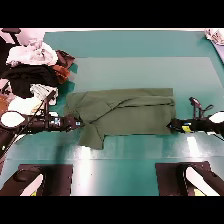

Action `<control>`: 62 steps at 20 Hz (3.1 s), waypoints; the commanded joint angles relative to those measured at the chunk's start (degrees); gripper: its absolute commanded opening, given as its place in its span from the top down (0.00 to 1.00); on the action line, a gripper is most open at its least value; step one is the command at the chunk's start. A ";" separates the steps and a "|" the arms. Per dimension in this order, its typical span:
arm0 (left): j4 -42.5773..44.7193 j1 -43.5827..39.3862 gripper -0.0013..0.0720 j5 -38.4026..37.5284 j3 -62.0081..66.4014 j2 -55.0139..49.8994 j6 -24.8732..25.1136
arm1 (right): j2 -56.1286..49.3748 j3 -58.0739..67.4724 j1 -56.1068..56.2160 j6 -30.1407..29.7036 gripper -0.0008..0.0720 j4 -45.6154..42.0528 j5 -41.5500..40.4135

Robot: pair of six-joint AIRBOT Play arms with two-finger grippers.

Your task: Fold the shirts.

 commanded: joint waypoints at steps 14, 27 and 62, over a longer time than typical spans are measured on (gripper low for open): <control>7.65 0.00 0.95 10.23 0.44 17.73 -17.35 | 11.89 23.74 -3.91 7.23 0.95 -8.74 14.08; -5.77 0.00 0.95 27.78 0.46 -8.81 1.20 | -11.58 28.15 0.33 3.98 0.95 -6.05 8.44; 4.68 0.00 0.51 14.56 34.64 -30.36 11.78 | -12.00 32.37 0.09 3.98 0.38 -6.62 -12.63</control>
